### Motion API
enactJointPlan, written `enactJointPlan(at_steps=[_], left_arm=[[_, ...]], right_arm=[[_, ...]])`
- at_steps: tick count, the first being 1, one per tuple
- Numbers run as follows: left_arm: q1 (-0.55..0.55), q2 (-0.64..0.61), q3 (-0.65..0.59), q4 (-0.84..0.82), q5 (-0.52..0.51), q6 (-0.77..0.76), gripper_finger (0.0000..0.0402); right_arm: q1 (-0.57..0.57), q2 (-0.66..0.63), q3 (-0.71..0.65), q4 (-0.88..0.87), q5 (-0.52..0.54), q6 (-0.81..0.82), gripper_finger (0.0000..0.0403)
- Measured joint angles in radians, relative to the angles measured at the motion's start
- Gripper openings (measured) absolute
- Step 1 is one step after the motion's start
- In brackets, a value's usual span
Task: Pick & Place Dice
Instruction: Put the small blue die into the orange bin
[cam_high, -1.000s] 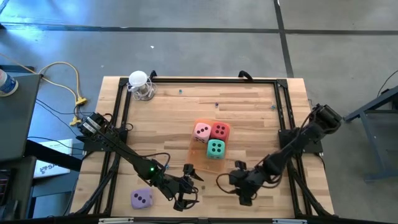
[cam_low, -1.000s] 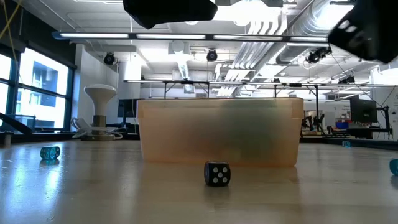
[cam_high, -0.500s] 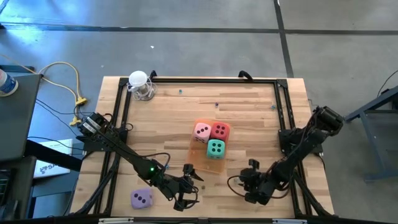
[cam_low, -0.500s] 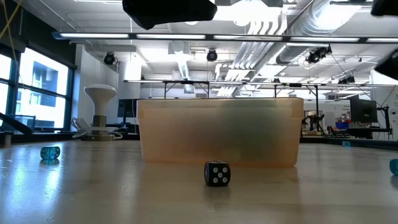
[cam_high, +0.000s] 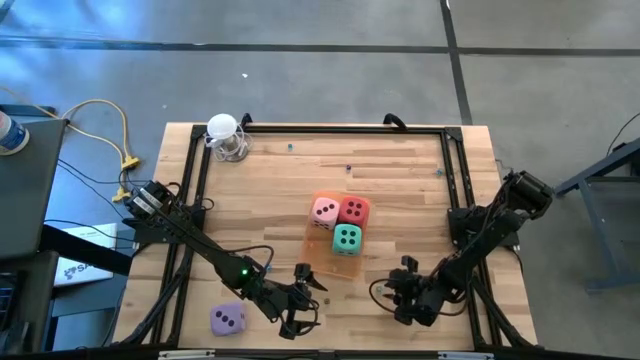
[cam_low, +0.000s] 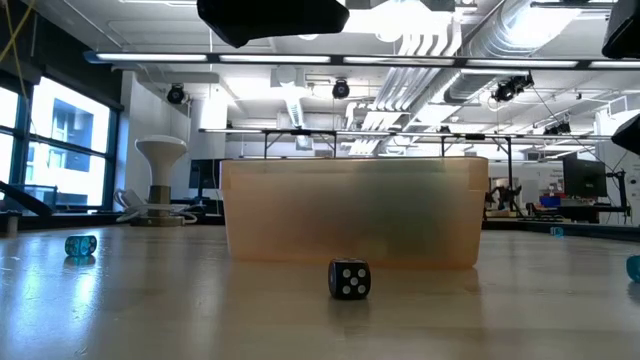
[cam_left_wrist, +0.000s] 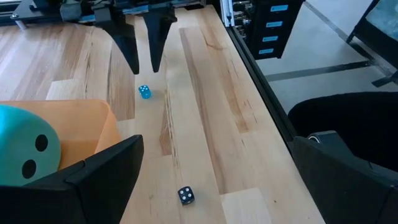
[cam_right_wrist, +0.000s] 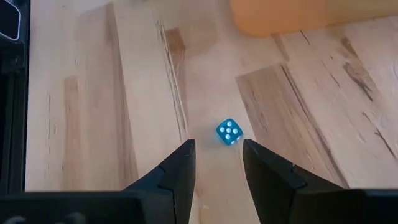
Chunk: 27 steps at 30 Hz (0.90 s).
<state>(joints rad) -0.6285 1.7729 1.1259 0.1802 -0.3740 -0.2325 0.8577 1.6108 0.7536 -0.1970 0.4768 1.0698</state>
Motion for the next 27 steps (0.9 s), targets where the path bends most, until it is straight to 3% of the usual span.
enactJointPlan(at_steps=[9, 21, 27], left_arm=[[0.0, 0.0, 0.0, 0.0, 0.0, 0.0, 0.0399], [0.0, 0.0, 0.0, 0.0, 0.0, -0.001, 0.0399], [0.0, 0.0, 0.0, 0.0, 0.0, -0.002, 0.0399]], right_arm=[[0.0, 0.0, 0.0, 0.0, 0.015, 0.006, 0.0131], [0.0, 0.0, 0.0, 0.003, 0.013, -0.002, 0.0226], [0.001, 0.035, 0.001, -0.002, 0.012, -0.066, 0.0234]])
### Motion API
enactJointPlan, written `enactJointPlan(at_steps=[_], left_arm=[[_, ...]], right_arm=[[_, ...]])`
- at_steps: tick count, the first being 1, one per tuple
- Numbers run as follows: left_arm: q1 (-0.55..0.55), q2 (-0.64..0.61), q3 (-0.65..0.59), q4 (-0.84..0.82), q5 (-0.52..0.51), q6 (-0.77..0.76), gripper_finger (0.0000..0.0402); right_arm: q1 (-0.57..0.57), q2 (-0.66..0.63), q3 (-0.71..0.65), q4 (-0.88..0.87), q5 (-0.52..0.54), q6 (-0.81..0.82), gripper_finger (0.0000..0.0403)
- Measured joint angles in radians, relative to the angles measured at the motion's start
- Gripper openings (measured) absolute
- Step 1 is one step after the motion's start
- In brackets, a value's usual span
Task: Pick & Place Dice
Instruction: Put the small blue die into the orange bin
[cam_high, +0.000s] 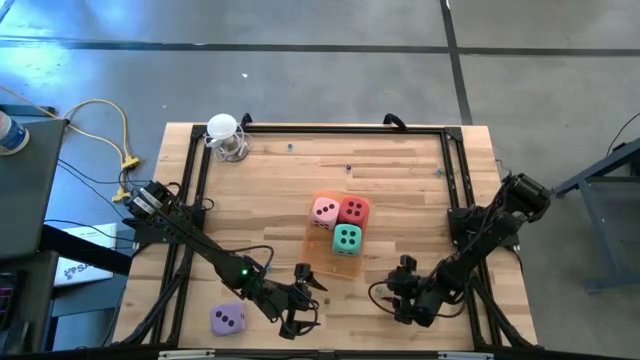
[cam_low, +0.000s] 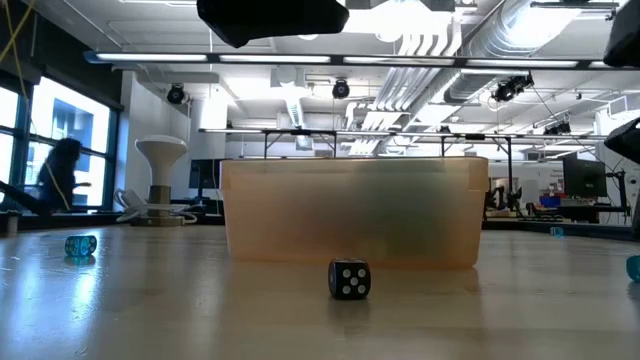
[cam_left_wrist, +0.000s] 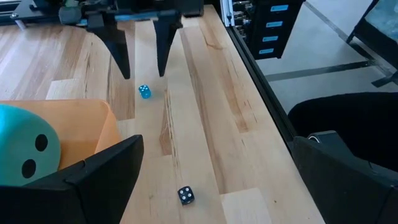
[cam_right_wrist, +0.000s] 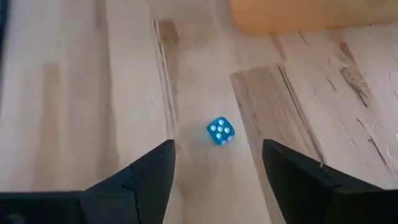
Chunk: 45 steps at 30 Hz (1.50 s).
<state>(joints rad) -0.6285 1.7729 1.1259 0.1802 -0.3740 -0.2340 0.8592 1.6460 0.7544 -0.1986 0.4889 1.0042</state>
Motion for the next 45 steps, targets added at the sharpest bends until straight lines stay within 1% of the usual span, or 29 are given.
enactJointPlan(at_steps=[4, 7, 12, 19, 36, 45], left_arm=[[0.0, 0.0, 0.0, 0.0, 0.0, 0.0, 0.0399], [0.0, 0.0, 0.0, 0.0, 0.0, -0.002, 0.0399], [0.0, 0.0, 0.0, 0.0, 0.0, -0.002, 0.0399], [0.0, 0.0, 0.0, 0.0, 0.0, -0.002, 0.0399], [0.0, 0.0, 0.0, 0.0, 0.0, -0.001, 0.0399], [0.0, 0.0, 0.0, 0.0, 0.0, -0.001, 0.0399]], right_arm=[[0.0, 0.057, 0.0, 0.003, 0.0, -0.01, 0.0228], [0.002, 0.092, 0.002, 0.017, 0.023, -0.013, 0.0227], [0.002, 0.125, 0.004, 0.033, 0.045, -0.011, 0.0226], [0.002, 0.131, 0.002, 0.065, 0.085, -0.036, 0.0226], [-0.001, 0.133, 0.0, 0.075, 0.089, -0.042, 0.0226], [-0.003, 0.138, -0.001, 0.107, 0.105, -0.085, 0.0226]])
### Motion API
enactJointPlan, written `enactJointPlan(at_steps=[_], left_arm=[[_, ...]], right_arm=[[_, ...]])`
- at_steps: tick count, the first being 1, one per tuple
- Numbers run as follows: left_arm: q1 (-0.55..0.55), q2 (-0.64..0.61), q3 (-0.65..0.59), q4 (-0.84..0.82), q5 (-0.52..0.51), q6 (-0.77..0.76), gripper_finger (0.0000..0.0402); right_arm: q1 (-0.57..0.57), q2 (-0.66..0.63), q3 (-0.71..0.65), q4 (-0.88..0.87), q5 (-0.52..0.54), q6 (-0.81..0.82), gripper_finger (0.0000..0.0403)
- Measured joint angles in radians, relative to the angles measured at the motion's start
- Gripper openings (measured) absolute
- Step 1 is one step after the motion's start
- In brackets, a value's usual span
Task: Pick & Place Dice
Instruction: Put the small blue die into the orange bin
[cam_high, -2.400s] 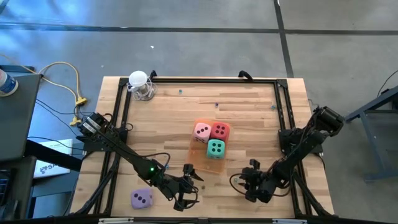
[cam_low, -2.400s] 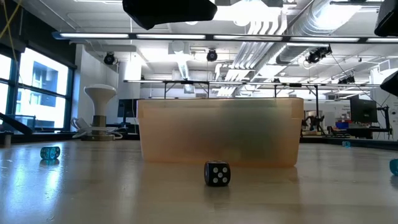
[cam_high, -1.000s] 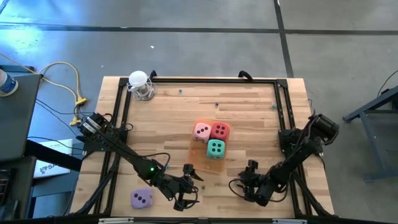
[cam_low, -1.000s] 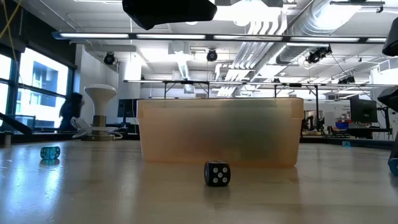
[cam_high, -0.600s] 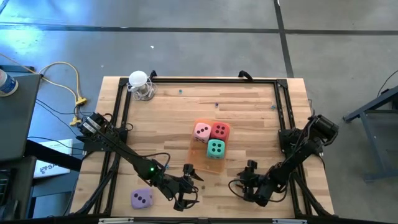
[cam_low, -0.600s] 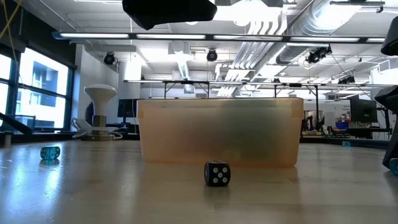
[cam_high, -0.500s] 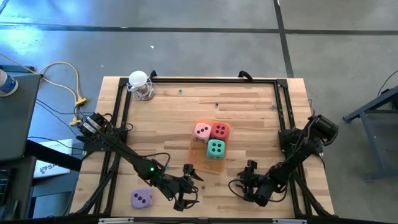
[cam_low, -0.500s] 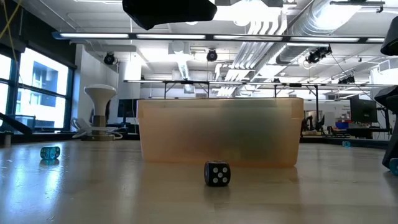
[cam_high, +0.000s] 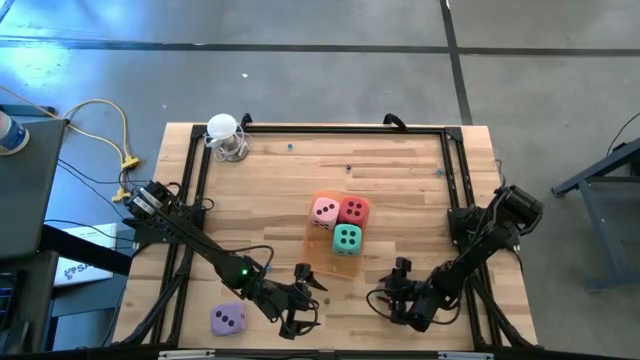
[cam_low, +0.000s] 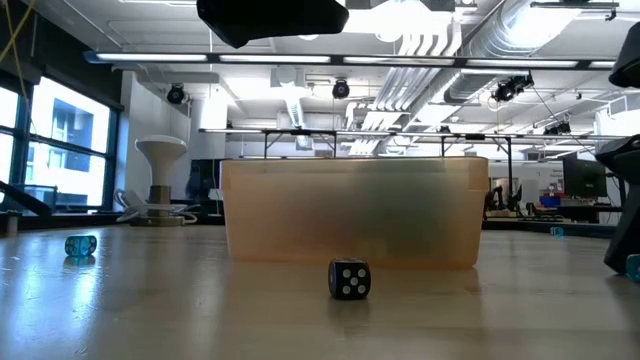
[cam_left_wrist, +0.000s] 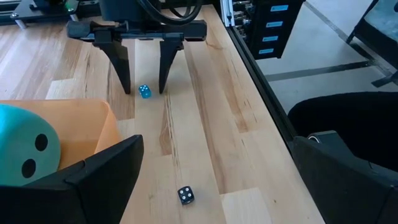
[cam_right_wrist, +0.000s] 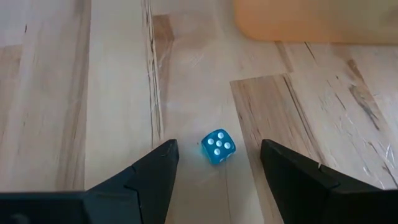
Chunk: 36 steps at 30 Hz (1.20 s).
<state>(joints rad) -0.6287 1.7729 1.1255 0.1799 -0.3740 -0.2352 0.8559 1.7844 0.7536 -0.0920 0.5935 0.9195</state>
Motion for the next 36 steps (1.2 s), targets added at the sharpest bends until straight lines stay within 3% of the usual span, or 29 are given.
enactJointPlan(at_steps=[10, 23, 36], left_arm=[[0.0, 0.0, 0.0, 0.0, 0.0, 0.003, 0.0399], [0.0, 0.0, 0.0, 0.0, 0.0, 0.003, 0.0399], [0.0, 0.0, 0.0, 0.0, 0.0, 0.003, 0.0399]], right_arm=[[-0.001, 0.046, 0.002, 0.033, 0.012, 0.0, 0.022], [0.006, 0.047, 0.003, 0.028, -0.028, -0.001, 0.0134], [0.007, 0.046, 0.002, 0.025, -0.041, 0.003, 0.0085]])
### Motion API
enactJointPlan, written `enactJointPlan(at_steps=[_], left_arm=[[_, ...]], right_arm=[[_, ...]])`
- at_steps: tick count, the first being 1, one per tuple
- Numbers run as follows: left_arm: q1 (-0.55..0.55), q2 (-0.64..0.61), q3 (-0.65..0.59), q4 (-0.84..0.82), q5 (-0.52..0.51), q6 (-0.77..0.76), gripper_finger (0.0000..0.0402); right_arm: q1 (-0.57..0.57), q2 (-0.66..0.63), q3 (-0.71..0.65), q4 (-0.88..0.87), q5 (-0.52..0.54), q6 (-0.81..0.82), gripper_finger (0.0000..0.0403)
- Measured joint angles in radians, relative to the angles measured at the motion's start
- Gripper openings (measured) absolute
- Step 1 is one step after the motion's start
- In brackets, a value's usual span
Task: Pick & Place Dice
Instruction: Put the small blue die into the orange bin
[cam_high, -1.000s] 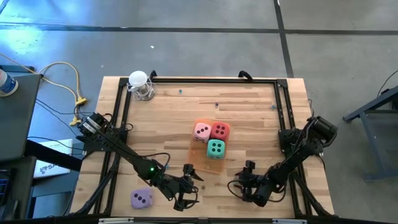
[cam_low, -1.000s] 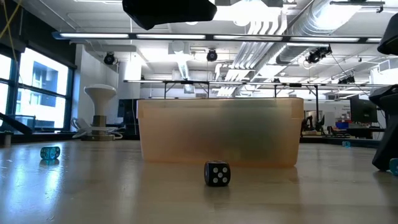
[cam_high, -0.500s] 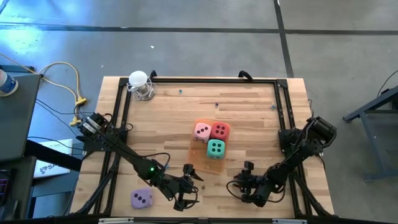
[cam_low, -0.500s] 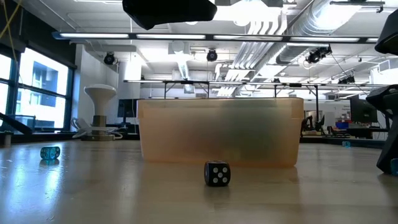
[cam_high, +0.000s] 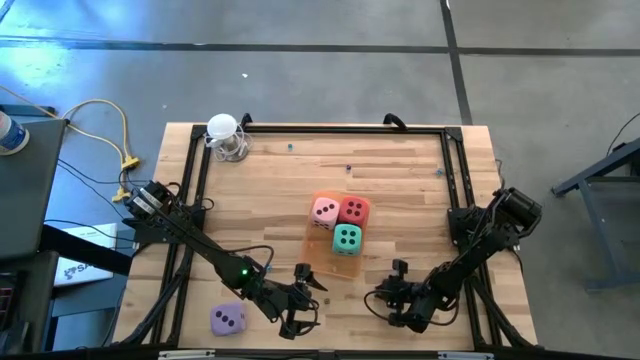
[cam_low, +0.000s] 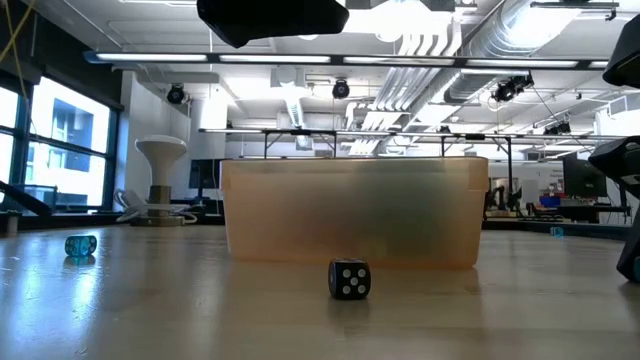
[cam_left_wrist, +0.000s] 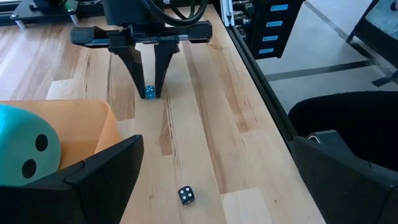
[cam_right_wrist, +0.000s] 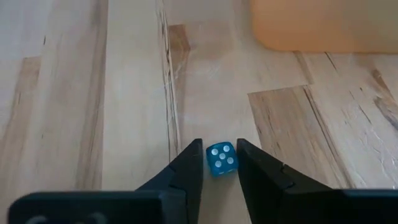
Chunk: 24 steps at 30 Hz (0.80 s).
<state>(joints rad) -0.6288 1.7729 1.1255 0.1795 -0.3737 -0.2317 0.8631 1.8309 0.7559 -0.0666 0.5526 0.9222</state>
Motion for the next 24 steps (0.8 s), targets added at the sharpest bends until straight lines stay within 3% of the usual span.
enactJointPlan(at_steps=[6, 13, 18, 24], left_arm=[[0.0, 0.0, 0.0, 0.0, 0.0, 0.0, 0.0399], [0.0, 0.0, 0.0, 0.0, 0.0, 0.0, 0.0399], [0.005, 0.0, 0.0, 0.001, 0.0, 0.0, 0.0399], [0.006, 0.0, 0.0, 0.001, 0.0, 0.0, 0.0399]], right_arm=[[0.0, -0.023, -0.002, -0.001, -0.013, -0.007, 0.004], [-0.001, -0.079, -0.009, 0.046, -0.021, -0.107, 0.004], [-0.036, -0.124, -0.006, 0.176, 0.026, -0.272, 0.0038], [-0.091, -0.164, -0.004, 0.373, 0.002, -0.566, 0.0038]])
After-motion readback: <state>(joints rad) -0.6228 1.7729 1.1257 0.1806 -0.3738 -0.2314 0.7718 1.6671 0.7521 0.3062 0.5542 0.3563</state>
